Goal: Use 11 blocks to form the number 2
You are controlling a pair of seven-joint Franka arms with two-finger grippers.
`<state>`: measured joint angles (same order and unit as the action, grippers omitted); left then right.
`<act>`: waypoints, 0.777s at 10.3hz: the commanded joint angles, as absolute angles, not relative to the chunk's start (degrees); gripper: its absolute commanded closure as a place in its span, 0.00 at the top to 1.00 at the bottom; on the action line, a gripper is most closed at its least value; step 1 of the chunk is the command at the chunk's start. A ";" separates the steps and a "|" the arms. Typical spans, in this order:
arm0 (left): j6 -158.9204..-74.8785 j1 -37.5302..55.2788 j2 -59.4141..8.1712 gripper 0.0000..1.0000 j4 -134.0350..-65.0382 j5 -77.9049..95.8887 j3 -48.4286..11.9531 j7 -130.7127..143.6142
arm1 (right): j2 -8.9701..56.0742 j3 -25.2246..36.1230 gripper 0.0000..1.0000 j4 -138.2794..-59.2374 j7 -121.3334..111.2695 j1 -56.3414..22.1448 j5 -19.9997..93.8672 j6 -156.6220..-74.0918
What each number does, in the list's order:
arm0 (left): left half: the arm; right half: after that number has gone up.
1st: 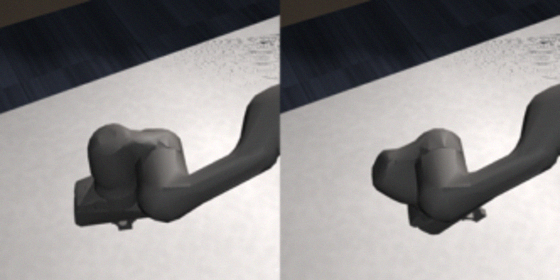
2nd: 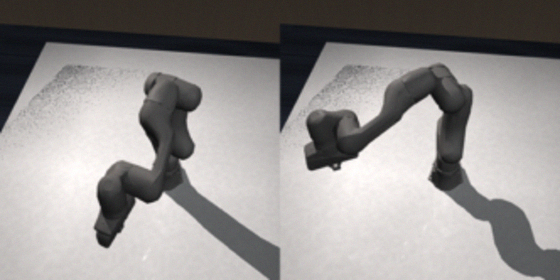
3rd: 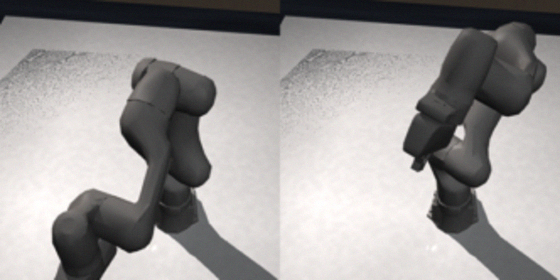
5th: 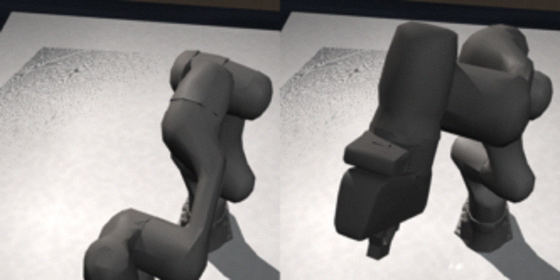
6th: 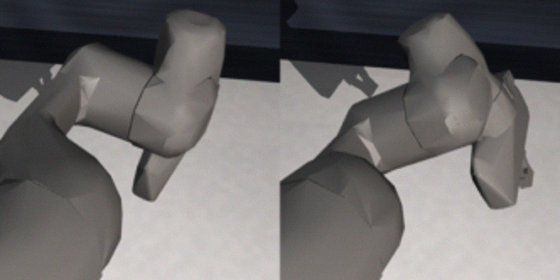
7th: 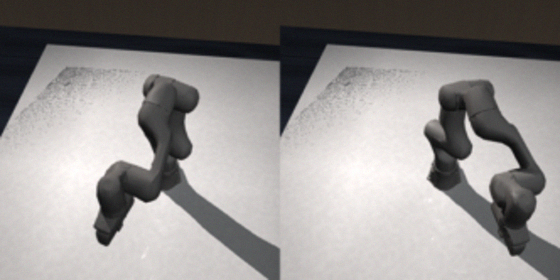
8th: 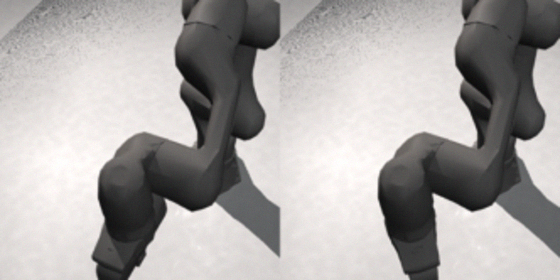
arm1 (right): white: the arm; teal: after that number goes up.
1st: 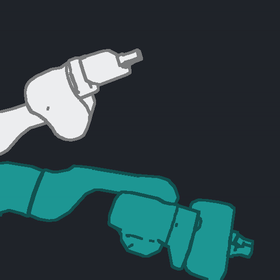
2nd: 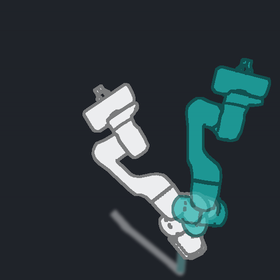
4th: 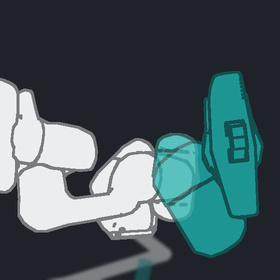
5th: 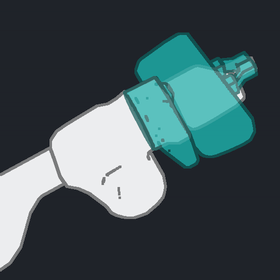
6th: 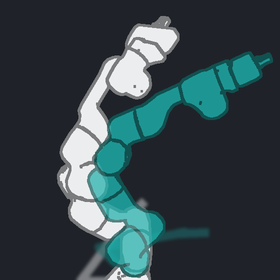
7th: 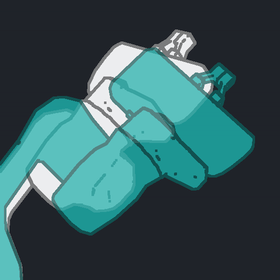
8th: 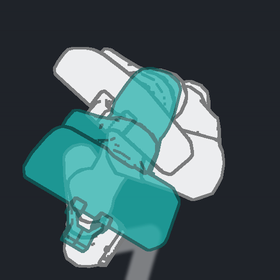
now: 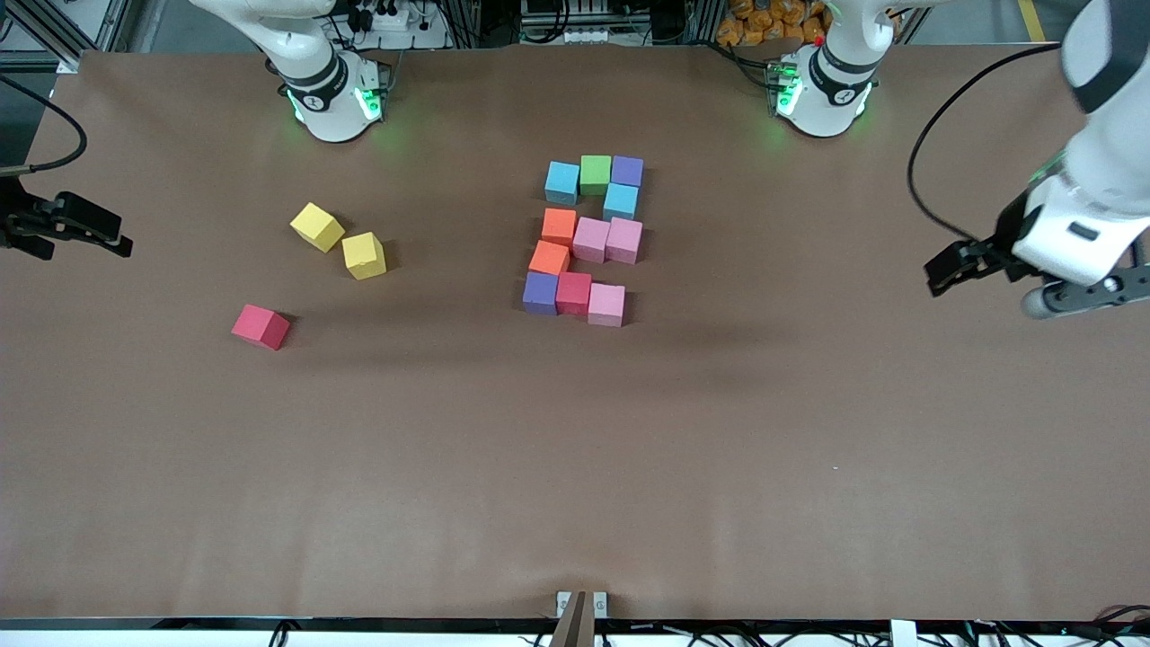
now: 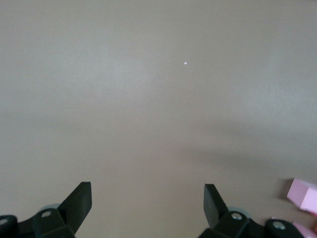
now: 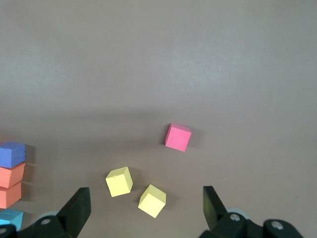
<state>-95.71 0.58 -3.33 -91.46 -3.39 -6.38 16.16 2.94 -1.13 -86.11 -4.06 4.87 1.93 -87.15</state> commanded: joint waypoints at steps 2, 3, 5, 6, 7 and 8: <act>-91.34 3.95 0.17 1.00 -91.58 -2.20 -2.64 13.19 | 3.78 -1.93 1.00 -84.73 -3.87 5.71 1.23 -86.31; -89.06 6.91 1.13 1.00 -91.58 -2.20 -0.37 11.44 | 3.87 -1.93 1.00 -84.73 -3.78 5.71 1.23 -86.31; -88.42 8.95 1.75 1.00 -91.58 -0.98 2.10 5.40 | 3.87 -1.93 1.00 -84.73 -3.87 5.71 1.23 -86.31; -88.07 11.23 1.84 1.00 -91.50 -0.71 4.63 4.14 | 3.87 -1.93 1.00 -84.73 -3.87 5.71 1.23 -86.22; -88.07 12.12 1.50 1.00 -90.71 -0.53 5.79 4.13 | 3.87 -1.93 1.00 -84.73 -3.87 5.71 1.23 -86.22; -88.07 12.22 1.32 1.00 -89.83 -0.27 5.89 4.22 | 3.87 -1.93 1.00 -84.73 -3.78 5.71 1.23 -86.22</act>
